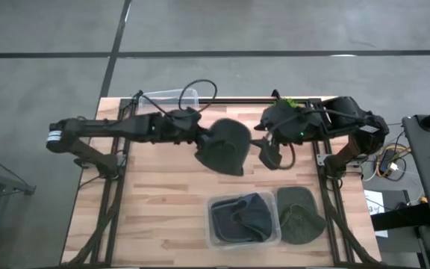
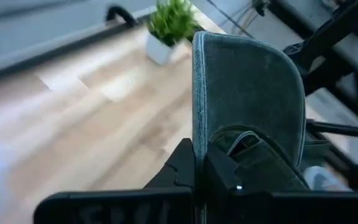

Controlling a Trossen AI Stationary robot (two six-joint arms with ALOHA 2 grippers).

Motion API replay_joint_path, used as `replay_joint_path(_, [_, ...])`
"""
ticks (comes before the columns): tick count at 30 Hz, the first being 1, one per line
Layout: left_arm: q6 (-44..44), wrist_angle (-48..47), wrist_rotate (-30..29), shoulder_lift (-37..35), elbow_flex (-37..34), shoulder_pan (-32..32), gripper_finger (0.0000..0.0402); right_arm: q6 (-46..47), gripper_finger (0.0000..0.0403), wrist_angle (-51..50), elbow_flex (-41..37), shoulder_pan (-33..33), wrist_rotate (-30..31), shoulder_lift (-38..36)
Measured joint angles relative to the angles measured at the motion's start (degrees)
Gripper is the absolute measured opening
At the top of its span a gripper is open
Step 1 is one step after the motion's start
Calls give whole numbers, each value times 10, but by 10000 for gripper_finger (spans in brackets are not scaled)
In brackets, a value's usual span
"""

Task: Pick & Place hat
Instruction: Put the top black cap into the top transparent bin

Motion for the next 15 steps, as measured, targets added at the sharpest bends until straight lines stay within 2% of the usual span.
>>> replay_joint_path(7, [77,-46,-78,-18,66,-36,7,-15,210,2,-4,-64,-15,0])
replay_joint_path(15, [160,-60,-117,-25,94,-82,7,-124,210,39,-12,-118,-77,0])
